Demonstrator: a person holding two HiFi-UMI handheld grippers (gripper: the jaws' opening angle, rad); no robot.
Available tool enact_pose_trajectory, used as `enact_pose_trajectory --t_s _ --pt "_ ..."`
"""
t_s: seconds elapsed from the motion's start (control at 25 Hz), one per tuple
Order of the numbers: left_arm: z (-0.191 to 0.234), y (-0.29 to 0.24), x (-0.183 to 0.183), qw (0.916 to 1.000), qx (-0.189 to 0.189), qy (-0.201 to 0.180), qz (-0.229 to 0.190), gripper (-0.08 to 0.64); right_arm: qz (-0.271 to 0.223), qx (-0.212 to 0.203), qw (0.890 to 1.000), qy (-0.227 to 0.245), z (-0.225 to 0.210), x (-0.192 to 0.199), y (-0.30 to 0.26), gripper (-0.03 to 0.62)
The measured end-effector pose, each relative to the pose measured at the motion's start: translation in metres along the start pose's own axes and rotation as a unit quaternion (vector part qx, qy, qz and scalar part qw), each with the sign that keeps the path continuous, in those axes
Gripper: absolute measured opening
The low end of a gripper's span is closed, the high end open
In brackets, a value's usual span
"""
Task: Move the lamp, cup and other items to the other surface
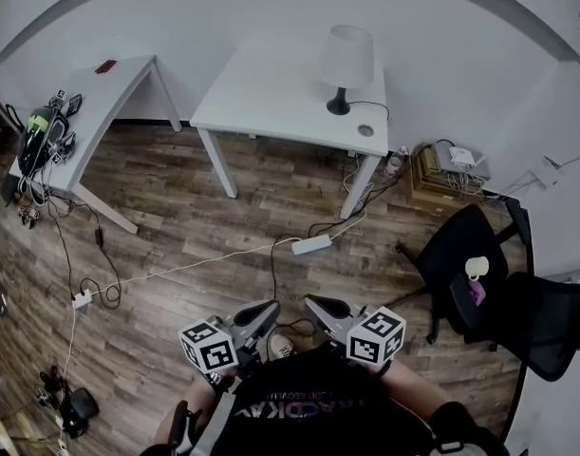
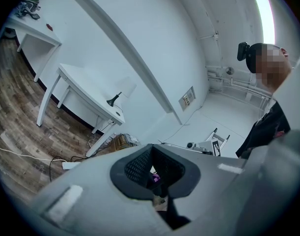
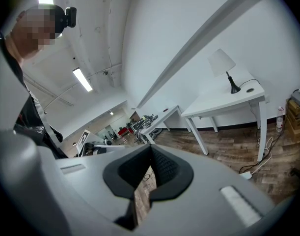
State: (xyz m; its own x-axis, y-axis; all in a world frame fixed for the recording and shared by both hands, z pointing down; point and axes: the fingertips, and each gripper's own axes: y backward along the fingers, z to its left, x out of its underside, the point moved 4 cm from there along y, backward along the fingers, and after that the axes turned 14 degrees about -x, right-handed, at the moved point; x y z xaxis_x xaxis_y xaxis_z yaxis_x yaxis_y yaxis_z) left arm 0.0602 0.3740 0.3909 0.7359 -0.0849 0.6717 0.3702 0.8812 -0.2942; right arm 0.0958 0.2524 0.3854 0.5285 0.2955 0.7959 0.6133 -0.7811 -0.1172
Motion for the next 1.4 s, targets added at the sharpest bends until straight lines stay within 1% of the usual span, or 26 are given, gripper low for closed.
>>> enact_pose_trajectory --t_s 0.2,0.4,0.56,0.64,0.76,0.96,1.16,1.28,1.4 --pt "-0.003 -0.007 0.001 0.9999 0.001 0.012 0.005 0.003 -0.006 0.008 1.0 -0.006 -0.004 -0.003 0.008 0.005" --pt "-0.009 -0.025 0.002 0.9997 0.004 0.014 0.02 0.003 -0.027 0.032 0.999 -0.021 -0.017 -0.011 0.031 0.005" --pt "-0.023 -0.052 0.009 0.999 0.01 0.019 0.039 0.003 -0.047 0.054 0.997 -0.028 -0.031 -0.022 0.06 0.005" --pt "-0.031 -0.071 0.013 0.9986 0.018 0.021 0.045 0.003 -0.055 0.065 0.996 -0.034 -0.044 -0.027 0.079 0.005" --pt "-0.046 -0.102 0.012 0.9982 0.018 0.022 0.053 0.003 -0.062 0.077 0.994 -0.048 -0.069 -0.036 0.109 0.005" --pt "-0.076 -0.16 0.015 0.9981 0.012 0.019 0.057 0.003 -0.072 0.074 0.993 -0.057 -0.112 -0.058 0.159 0.005" --pt "-0.101 -0.21 0.012 0.9981 -0.008 0.017 0.059 0.003 -0.074 0.066 0.993 -0.064 -0.154 -0.078 0.2 0.005" --pt "-0.106 -0.23 0.011 0.9978 -0.024 0.023 0.058 0.003 -0.074 0.065 0.993 -0.067 -0.176 -0.087 0.217 0.005" --pt "-0.109 -0.247 0.008 0.9974 -0.03 0.026 0.06 0.003 -0.08 0.065 0.992 -0.07 -0.192 -0.095 0.227 0.006"
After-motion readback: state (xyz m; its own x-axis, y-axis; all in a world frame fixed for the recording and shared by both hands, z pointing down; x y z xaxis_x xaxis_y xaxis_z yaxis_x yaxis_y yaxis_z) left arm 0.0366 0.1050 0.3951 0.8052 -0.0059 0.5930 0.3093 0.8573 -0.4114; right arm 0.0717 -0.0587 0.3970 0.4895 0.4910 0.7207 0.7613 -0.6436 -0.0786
